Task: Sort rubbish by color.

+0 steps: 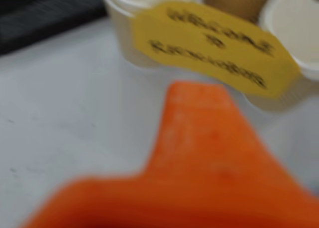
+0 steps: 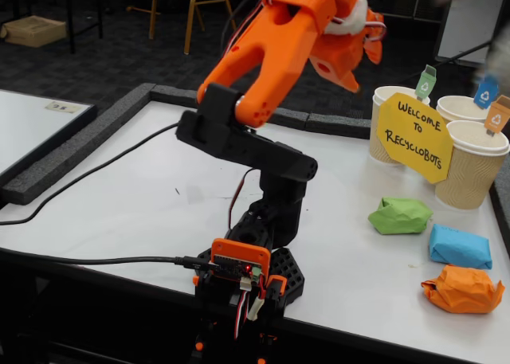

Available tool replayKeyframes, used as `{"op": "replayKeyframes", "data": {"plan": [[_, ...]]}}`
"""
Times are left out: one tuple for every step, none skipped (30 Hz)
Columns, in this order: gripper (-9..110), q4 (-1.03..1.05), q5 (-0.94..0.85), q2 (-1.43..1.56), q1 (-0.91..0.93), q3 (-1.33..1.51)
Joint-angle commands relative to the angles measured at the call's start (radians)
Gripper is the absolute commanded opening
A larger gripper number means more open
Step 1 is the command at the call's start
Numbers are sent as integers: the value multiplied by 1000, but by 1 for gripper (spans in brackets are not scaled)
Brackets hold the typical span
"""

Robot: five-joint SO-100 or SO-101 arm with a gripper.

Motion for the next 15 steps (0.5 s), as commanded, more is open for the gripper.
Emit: {"op": "replayKeyframes", "data": {"plan": [[15, 18, 2, -2, 110, -143], [15, 29, 2, -2, 121, -149], [15, 43, 2, -3, 129, -152], [15, 58, 2, -5, 137, -155], [15, 74, 2, -5, 144, -160], [15, 84, 2, -5, 158, -164], [15, 94, 2, -6, 173, -172], [15, 107, 2, -11, 187, -179], [15, 126, 2, -18, 198, -192], [14, 138, 2, -26, 207, -199], [14, 149, 2, -32, 216, -204], [14, 156, 0, -38, 232, -212], [14, 166, -3, -46, 249, -219], [14, 179, -11, -49, 261, -227], [14, 193, -25, -51, 272, -232]]}}
